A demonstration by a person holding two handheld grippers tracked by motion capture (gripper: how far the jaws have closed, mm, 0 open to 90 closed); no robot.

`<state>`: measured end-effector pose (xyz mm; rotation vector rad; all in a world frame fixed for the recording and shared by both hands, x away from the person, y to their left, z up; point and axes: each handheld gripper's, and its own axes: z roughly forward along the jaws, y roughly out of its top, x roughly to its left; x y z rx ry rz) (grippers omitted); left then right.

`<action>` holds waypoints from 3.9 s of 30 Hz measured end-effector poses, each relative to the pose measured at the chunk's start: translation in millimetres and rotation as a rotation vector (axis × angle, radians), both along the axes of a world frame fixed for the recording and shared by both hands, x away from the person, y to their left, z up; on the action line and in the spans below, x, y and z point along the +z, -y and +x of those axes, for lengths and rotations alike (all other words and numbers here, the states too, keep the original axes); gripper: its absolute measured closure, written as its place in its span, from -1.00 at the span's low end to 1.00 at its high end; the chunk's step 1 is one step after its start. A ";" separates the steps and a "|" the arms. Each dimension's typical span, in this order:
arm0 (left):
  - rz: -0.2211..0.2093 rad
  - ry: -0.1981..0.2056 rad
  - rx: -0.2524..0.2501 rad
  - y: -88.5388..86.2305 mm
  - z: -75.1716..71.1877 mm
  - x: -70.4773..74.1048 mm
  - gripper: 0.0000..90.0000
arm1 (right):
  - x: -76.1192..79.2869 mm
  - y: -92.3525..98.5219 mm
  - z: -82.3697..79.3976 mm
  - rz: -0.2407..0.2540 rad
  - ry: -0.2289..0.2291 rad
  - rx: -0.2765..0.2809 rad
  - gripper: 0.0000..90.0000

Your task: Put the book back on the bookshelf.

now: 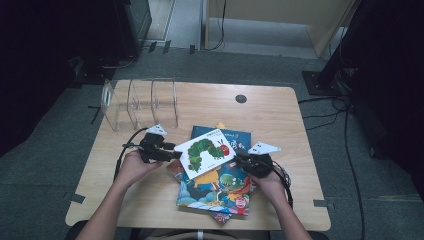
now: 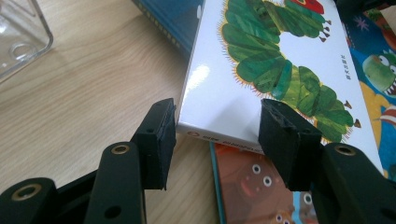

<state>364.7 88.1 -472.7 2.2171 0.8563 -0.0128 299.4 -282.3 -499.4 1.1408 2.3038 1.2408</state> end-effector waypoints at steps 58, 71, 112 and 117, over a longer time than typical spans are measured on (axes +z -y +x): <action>0.063 -0.228 -0.120 34.9 58.7 -2.0 -0.29 | 6.0 -63.7 2.2 -0.048 -0.027 0.126 0.95; 0.060 -0.299 -0.112 34.9 61.9 -5.4 -0.36 | 8.8 -75.4 1.7 -0.042 -0.078 0.117 1.00; 0.256 -0.454 -0.007 89.1 46.9 69.0 0.51 | 6.2 -85.7 1.3 -0.053 0.006 0.150 0.87; 0.224 -0.467 -0.033 90.4 48.0 76.5 0.72 | 6.2 -83.3 1.3 -0.085 0.016 0.166 0.75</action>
